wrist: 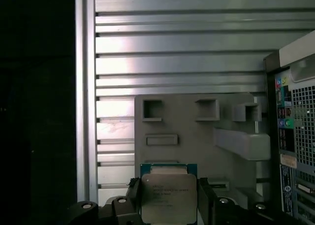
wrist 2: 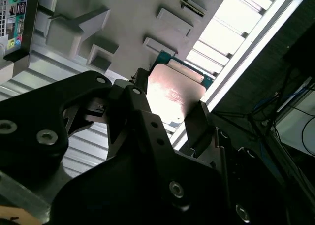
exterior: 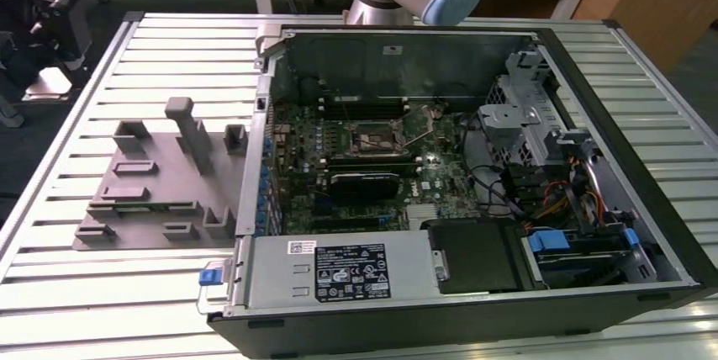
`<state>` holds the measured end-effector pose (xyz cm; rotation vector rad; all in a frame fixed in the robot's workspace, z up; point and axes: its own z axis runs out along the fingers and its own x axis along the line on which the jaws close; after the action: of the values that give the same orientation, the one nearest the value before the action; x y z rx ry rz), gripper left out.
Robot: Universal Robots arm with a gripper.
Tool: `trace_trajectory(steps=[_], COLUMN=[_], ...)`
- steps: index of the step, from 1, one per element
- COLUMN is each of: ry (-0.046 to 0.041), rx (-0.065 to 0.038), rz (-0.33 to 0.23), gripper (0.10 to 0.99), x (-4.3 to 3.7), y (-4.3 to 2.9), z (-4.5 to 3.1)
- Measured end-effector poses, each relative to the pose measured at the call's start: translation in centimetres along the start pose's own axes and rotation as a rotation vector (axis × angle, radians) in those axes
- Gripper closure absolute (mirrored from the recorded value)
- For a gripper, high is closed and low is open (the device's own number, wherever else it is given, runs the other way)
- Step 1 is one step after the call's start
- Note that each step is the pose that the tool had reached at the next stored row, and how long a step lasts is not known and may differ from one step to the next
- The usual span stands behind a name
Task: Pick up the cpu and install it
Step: 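Pick up the cpu and move it towards the insertion slot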
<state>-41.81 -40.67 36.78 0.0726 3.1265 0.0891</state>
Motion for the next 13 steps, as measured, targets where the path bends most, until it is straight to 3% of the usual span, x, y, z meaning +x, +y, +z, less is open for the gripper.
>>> trace_trajectory(steps=[7,13], ry=[-0.0018,-0.002], rx=[0.0,0.001], rz=[0.0,0.0], gripper=[0.545,0.545], x=[-0.02,-0.04], y=[0.09,0.09], z=[-1.47,-1.49])
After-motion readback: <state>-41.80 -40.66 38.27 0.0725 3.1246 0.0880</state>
